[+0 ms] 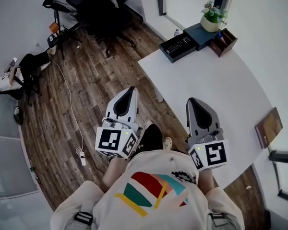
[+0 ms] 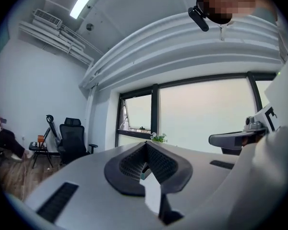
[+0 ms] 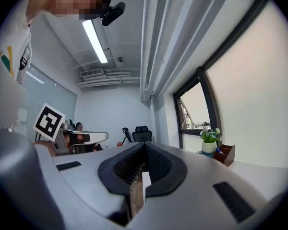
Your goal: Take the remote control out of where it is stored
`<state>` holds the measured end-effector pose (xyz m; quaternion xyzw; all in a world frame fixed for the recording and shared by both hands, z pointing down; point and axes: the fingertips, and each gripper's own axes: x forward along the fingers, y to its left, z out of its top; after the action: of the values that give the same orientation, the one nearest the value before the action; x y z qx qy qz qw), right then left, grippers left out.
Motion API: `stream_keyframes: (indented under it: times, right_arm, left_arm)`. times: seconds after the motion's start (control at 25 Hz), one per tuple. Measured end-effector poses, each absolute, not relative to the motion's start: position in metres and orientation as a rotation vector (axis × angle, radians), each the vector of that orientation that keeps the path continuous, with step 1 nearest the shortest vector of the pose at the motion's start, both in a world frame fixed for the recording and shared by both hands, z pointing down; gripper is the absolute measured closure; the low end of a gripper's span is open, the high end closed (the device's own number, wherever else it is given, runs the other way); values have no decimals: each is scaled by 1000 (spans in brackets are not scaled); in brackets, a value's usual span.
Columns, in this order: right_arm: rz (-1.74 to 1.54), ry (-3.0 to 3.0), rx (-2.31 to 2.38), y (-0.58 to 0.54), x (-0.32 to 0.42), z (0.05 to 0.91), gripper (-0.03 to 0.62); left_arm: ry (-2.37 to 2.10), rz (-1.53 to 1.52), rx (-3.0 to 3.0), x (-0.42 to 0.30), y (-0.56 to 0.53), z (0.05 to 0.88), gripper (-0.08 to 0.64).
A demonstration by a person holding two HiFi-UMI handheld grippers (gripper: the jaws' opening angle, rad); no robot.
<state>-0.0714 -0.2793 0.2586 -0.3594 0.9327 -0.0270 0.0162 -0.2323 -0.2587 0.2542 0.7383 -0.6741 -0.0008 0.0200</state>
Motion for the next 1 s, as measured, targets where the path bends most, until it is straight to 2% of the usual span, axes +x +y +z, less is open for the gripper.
stream_keyframes:
  times: [0.32, 0.56, 0.8, 0.96, 1.0]
  right_arm:
    - [-160, 2817, -1288, -342, -46, 279, 590]
    - [-233, 2784, -1346, -420, -26, 316, 589]
    - [-287, 2789, -1459, -483, -13, 342, 589]
    - [-409, 2791, -1519, -507, -9, 368, 589]
    - [-443, 2786, -1529, -512, -9, 373, 591]
  left_arm:
    - [-1954, 49, 2435, -204, -352, 264, 551]
    - [-1853, 132, 2488, -195, -468, 304, 549]
    - [-1641, 407, 2503, -185, -588, 367, 445]
    - [-1468, 580, 2453, -179, -637, 419, 348]
    - [-1422, 606, 2440, -179, -647, 429, 347]
